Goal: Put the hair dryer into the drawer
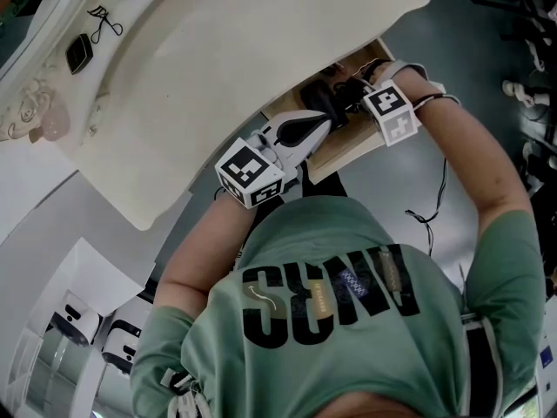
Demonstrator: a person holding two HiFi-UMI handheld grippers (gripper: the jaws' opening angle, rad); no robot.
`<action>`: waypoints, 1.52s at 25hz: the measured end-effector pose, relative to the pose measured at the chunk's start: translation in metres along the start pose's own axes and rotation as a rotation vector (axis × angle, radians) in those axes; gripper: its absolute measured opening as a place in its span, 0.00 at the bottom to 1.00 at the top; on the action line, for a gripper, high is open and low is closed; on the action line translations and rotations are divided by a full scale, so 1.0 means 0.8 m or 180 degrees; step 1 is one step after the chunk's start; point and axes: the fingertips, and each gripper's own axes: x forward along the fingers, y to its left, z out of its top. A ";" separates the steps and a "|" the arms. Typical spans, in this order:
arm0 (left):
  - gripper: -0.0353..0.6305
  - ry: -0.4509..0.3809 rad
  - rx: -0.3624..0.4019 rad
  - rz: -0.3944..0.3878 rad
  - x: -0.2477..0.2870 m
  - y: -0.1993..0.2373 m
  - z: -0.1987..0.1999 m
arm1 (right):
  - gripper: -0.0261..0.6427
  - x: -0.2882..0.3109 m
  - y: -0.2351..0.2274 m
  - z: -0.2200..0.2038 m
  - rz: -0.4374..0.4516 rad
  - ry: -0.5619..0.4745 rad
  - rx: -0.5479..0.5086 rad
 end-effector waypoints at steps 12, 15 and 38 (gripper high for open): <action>0.06 -0.0058 0.0060 0.0088 -0.023 -0.015 0.008 | 0.47 -0.029 0.002 0.015 0.0134 -0.0049 0.0349; 0.06 -0.0108 0.0105 0.0139 -0.043 -0.022 0.018 | 0.47 -0.049 0.000 0.027 -0.0006 -0.0121 0.0462; 0.06 -0.1446 0.0864 0.1459 -0.501 -0.136 0.192 | 0.35 -0.401 -0.174 0.470 -0.1317 -0.2634 0.0990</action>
